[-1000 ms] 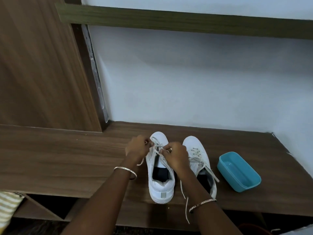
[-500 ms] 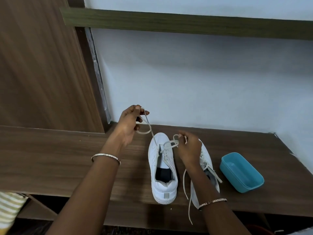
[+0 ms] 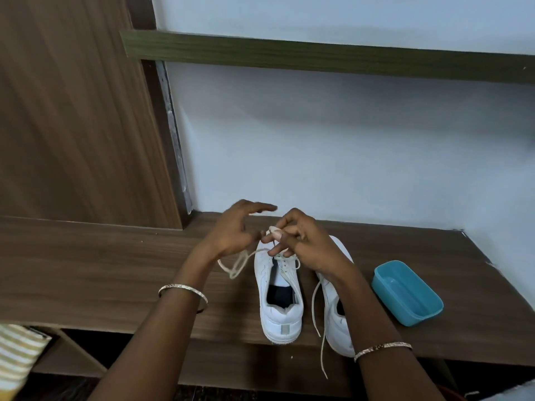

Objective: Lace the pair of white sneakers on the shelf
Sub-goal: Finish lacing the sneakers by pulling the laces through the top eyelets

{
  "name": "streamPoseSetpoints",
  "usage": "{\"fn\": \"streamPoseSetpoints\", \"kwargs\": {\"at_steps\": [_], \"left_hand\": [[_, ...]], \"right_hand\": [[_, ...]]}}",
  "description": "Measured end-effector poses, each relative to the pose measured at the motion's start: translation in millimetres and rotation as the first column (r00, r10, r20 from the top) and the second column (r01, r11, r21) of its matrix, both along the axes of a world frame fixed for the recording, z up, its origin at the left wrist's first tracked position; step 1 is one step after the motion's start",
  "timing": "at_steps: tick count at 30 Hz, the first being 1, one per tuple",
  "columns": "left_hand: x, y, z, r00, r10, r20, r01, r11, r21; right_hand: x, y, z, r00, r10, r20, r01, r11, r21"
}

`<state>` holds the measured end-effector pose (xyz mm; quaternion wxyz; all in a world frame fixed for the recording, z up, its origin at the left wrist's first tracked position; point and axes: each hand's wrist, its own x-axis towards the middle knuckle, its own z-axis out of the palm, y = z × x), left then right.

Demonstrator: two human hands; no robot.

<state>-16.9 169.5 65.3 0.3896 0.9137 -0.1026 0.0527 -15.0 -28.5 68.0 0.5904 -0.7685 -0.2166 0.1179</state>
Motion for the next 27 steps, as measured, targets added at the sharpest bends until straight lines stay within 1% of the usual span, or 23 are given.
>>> {"fn": "streamPoseSetpoints", "kwargs": {"at_steps": [1,2,3,4,5,7,9,12,13,15,16,17,19,20,21,23,25,26,27], "left_hand": [[-4,-4,1,0.996,-0.077,-0.054,0.071,0.992,-0.106],[-8,-8,2,0.983,-0.149,-0.110,0.120,0.964,-0.236],[-11,-12,3,0.968,-0.198,-0.157,0.136,0.931,-0.338],[-13,-15,4,0.958,-0.212,-0.193,0.120,0.907,-0.404],[-15,-16,4,0.953,-0.209,-0.218,0.098,0.896,-0.433],[-15,-15,3,0.951,-0.208,-0.231,0.101,0.909,-0.405],[-15,-12,-3,0.956,-0.211,-0.203,0.131,0.930,-0.345],[-14,-8,-11,0.983,-0.117,-0.144,0.060,0.936,-0.346],[-12,-7,-14,0.991,-0.065,-0.119,0.020,0.938,-0.345],[-7,-4,-23,0.996,0.052,-0.074,-0.074,0.938,-0.338],[-4,-2,-27,0.993,0.101,-0.063,-0.117,0.934,-0.338],[-3,-2,-28,0.988,0.142,-0.061,-0.154,0.930,-0.333],[-1,-1,-32,0.979,0.200,-0.049,-0.205,0.924,-0.324],[-1,0,-33,0.975,0.220,-0.042,-0.221,0.919,-0.327],[0,0,-34,0.972,0.233,-0.033,-0.231,0.915,-0.330],[1,2,-36,0.965,0.263,-0.001,-0.248,0.909,-0.334],[3,4,-41,0.946,0.323,0.030,-0.290,0.883,-0.369],[3,5,-43,0.934,0.356,0.038,-0.316,0.869,-0.381],[4,5,-46,0.920,0.389,0.044,-0.342,0.854,-0.391]], "right_hand": [[-1,0,0,1.000,-0.013,0.009,0.013,1.000,-0.020],[-2,-1,1,0.999,-0.033,0.021,0.033,0.999,-0.022],[-2,-2,2,0.998,-0.061,0.035,0.061,0.998,-0.011],[-3,-3,3,0.995,-0.092,0.046,0.092,0.996,0.012],[-2,-5,4,0.990,-0.127,0.057,0.125,0.991,0.038],[-2,-8,7,0.979,-0.192,0.066,0.188,0.980,0.067],[2,-11,5,0.972,-0.230,0.053,0.226,0.972,0.069],[12,-12,-15,0.951,-0.307,-0.014,0.308,0.951,0.023],[16,-12,-26,0.929,-0.369,-0.024,0.368,0.929,-0.050],[23,-11,-52,0.888,-0.460,0.023,0.445,0.843,-0.302],[24,-10,-63,0.889,-0.454,0.053,0.432,0.797,-0.421],[24,-9,-74,0.905,-0.422,0.052,0.389,0.773,-0.501],[24,-4,-93,0.929,-0.368,-0.022,0.297,0.781,-0.549],[26,-2,-100,0.929,-0.367,-0.043,0.284,0.785,-0.551],[29,0,-108,0.921,-0.387,-0.035,0.307,0.779,-0.548],[33,4,-115,0.886,-0.458,0.069,0.424,0.743,-0.518],[32,8,-113,0.835,-0.496,0.239,0.548,0.705,-0.450],[30,13,-109,0.813,-0.476,0.336,0.581,0.703,-0.410],[27,16,-104,0.807,-0.427,0.407,0.576,0.723,-0.382]]}}
